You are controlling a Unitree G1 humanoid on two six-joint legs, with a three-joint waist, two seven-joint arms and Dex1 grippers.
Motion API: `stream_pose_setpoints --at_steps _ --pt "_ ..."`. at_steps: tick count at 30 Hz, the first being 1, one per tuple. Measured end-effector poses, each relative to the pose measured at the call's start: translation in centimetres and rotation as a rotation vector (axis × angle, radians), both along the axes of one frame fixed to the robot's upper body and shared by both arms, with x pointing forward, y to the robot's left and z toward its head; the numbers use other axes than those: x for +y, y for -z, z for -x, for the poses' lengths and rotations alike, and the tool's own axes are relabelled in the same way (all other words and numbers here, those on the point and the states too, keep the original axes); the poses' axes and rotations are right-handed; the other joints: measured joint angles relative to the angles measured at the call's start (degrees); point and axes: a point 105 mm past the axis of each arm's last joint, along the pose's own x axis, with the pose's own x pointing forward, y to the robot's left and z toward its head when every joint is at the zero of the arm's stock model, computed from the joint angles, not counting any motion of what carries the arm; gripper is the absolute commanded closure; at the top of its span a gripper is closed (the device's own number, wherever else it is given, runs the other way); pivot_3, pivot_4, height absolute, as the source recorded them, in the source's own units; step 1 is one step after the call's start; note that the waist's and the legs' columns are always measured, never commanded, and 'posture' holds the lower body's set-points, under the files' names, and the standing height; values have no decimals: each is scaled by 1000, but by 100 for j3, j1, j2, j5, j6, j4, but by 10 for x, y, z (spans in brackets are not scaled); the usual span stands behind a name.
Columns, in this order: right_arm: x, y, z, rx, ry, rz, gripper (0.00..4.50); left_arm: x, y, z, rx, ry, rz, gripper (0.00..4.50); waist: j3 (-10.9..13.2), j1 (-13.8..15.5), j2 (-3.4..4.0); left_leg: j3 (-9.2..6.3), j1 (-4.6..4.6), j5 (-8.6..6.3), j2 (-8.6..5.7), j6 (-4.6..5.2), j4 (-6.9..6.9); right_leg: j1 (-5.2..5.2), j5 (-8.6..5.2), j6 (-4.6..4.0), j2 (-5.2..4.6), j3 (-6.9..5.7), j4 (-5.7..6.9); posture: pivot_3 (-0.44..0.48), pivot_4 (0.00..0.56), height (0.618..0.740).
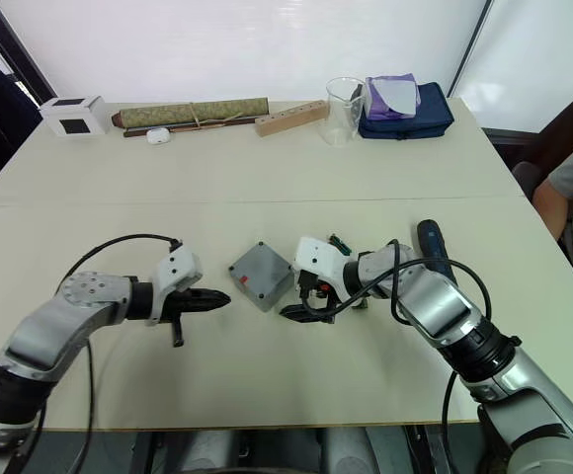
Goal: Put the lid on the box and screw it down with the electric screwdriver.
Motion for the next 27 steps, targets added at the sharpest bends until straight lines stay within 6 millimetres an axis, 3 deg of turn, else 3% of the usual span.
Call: stream_pose_setpoints --at_steps 3,8,16,21,24,27 --pt "2 2 13 22 -42 -4 10 0 -4 -14 -43 -40 -12 4500 -1 -7 -1 -2 0 0 1 0 0 0 0 0 3 -2 1 0 150 740" --pt "5 4 21 46 -43 -7 10 1 -5 -16 -40 -33 -14 4500 -1 -21 -1 -3 2 0 3 0 0 0 0 0 5 -1 3 0 150 740" --pt "4 6 22 49 -16 -10 10 -1 -8 -15 -36 -11 -9 4500 -1 -7 -1 -1 1 0 2 0 3 0 0 -1 4 0 3 0 150 740" --pt "0 -6 18 2 25 -30 10 3 -11 -14 -24 9 -15 4500 -1 -6 -1 -2 0 0 2 0 3 0 0 0 4 -1 4 0 150 740" --pt "-13 -31 12 -85 110 -141 10 17 -30 -14 -13 -1 17 4500 0 0 -2 -6 -3 0 2 0 3 0 0 -1 4 -3 4 0 150 740" --pt "-39 -57 7 -189 241 -233 10 22 -68 -15 -26 6 107 4500 -2 38 -8 -11 -5 0 1 0 5 3 0 0 2 -10 2 0 150 740"
